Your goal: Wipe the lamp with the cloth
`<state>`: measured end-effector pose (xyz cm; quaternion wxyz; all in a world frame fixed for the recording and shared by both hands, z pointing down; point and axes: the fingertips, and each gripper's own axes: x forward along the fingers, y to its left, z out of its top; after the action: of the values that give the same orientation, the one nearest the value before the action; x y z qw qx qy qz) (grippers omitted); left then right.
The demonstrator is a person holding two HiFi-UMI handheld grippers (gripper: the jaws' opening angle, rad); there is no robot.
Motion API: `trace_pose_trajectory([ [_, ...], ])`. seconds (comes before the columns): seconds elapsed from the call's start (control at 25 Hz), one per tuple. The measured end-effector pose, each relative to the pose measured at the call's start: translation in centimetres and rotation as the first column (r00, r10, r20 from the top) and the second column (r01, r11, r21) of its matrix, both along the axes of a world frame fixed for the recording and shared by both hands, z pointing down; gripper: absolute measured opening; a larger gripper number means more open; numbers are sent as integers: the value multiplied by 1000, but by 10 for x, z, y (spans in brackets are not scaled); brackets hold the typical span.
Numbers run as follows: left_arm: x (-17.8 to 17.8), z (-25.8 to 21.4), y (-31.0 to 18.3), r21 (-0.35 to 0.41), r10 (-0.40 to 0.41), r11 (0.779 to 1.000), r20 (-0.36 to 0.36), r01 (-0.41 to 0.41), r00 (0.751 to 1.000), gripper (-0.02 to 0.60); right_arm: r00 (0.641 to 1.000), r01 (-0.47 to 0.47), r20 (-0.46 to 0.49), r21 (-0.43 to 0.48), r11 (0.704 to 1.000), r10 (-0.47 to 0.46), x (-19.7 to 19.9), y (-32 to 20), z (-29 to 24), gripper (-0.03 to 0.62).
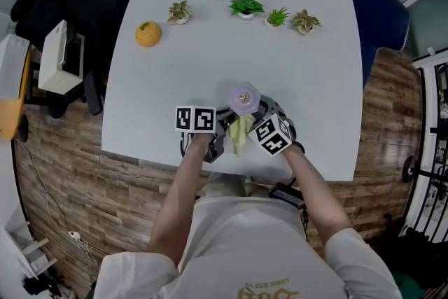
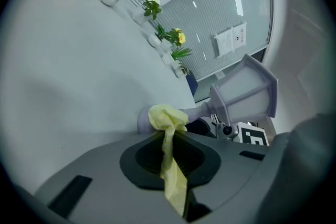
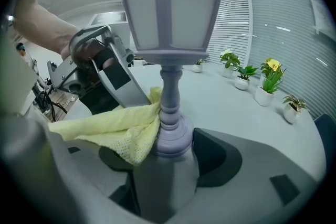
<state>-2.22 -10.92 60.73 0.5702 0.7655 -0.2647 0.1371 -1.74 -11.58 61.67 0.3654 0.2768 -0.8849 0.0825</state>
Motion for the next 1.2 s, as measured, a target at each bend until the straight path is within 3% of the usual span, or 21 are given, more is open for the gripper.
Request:
trace_pose_trajectory([
  [0.52, 2, -1, 1, -16, 16, 1000, -6, -16, 1000, 23, 1000, 3, 1, 4, 1000, -3, -1, -1, 0, 316],
  [0.72, -1, 0, 1, 20, 39, 999, -1, -39, 999, 25, 1000, -1, 1, 3, 1000, 1, -1, 0, 0, 316],
  [0.92, -11, 0, -8, 71, 10, 997, 9, -10, 1000, 25, 1000, 2, 4, 12, 1000, -2, -1, 0, 0, 316],
  [1.2, -12, -1, -17, 86, 7, 996, 3, -8, 1000, 25, 1000, 16, 4, -8, 1000, -16, 1, 0, 0, 312],
])
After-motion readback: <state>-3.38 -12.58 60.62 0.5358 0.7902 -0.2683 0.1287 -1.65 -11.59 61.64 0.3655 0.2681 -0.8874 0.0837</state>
